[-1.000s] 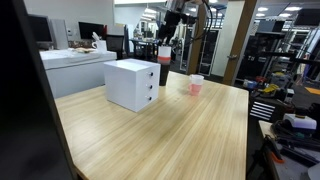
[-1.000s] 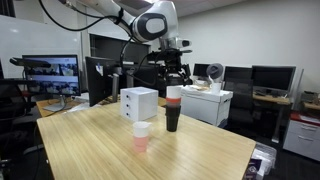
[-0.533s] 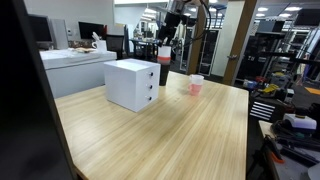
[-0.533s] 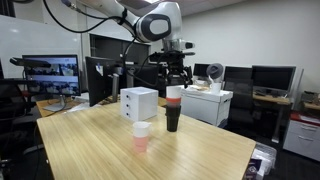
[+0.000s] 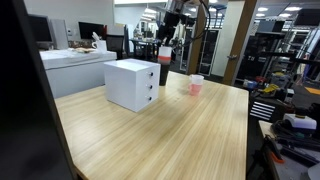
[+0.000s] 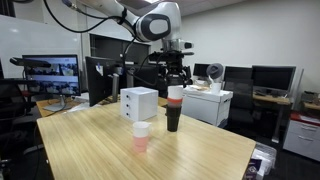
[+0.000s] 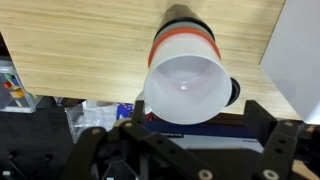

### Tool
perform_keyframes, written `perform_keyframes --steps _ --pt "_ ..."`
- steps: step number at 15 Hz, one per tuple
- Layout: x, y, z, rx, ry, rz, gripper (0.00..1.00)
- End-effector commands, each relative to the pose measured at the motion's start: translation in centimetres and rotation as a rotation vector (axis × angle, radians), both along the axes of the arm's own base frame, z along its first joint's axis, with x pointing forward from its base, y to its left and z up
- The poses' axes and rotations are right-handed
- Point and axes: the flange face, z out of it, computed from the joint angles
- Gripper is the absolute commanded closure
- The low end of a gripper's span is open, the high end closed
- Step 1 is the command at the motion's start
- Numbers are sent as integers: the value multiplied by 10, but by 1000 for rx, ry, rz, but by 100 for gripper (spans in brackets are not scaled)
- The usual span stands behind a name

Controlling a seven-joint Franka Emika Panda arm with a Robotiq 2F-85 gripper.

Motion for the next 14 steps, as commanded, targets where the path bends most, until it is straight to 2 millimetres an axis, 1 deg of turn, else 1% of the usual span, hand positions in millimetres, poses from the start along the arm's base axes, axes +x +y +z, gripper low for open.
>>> perform_keyframes --steps 1,8,12,14 --pt "1 0 5 26 -3 6 0" --pt "2 -4 -7 31 16 -2 0" --pt "4 -8 -9 27 18 -9 0" --pt "4 -8 -7 31 15 -8 0"
